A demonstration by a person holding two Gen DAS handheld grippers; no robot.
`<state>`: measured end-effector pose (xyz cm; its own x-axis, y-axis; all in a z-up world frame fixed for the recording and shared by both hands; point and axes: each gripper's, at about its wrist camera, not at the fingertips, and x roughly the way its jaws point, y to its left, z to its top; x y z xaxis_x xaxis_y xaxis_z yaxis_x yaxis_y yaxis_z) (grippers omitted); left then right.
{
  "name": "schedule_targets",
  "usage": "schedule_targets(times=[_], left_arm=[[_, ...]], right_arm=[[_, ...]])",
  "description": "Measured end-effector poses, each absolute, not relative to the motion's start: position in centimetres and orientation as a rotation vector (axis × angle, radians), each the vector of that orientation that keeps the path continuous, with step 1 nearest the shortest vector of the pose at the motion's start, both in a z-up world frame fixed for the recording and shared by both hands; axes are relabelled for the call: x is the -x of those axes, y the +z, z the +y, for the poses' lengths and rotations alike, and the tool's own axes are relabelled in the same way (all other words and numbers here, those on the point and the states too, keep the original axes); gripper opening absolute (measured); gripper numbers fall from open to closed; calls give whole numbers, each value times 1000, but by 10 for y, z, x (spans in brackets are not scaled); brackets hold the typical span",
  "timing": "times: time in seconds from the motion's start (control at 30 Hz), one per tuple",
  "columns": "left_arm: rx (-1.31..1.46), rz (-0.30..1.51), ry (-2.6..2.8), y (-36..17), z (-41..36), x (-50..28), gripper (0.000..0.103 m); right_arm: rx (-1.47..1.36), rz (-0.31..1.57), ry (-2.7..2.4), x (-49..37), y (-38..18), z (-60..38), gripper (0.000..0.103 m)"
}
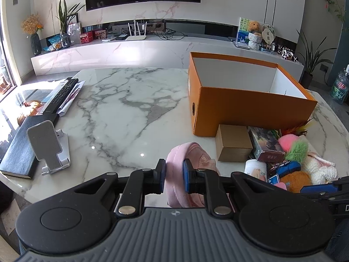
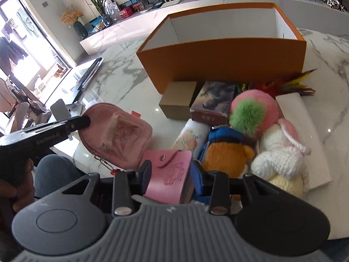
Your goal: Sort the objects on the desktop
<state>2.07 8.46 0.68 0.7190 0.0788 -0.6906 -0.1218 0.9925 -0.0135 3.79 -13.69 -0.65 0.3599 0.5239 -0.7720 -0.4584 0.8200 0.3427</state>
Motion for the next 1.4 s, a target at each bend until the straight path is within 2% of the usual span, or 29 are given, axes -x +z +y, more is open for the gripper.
schedule_targets(times=[0.37, 0.43, 0.5, 0.7, 1.03, 1.23, 1.4], left_arm=[[46, 790, 111, 8, 80, 2, 19], [44, 787, 122, 8, 79, 3, 19], [44, 780, 130, 9, 80, 3, 19], [37, 764, 138, 9, 77, -1, 19], [63, 718, 156, 8, 79, -19, 19], [61, 706, 116, 7, 77, -9, 20], [87, 698, 94, 8, 78, -6, 22]], right_arm=[[-94, 1122, 630, -44, -36, -133, 40], [-113, 1134, 628, -48, -40, -133, 31], [-146, 1149, 623, -51, -43, -135, 11], [-220, 1088, 662, -55, -26, -134, 3], [-133, 991, 770, -61, 10, -64, 2], [-69, 969, 803, -51, 8, -47, 4], [-14, 880, 799, -40, 10, -49, 8]])
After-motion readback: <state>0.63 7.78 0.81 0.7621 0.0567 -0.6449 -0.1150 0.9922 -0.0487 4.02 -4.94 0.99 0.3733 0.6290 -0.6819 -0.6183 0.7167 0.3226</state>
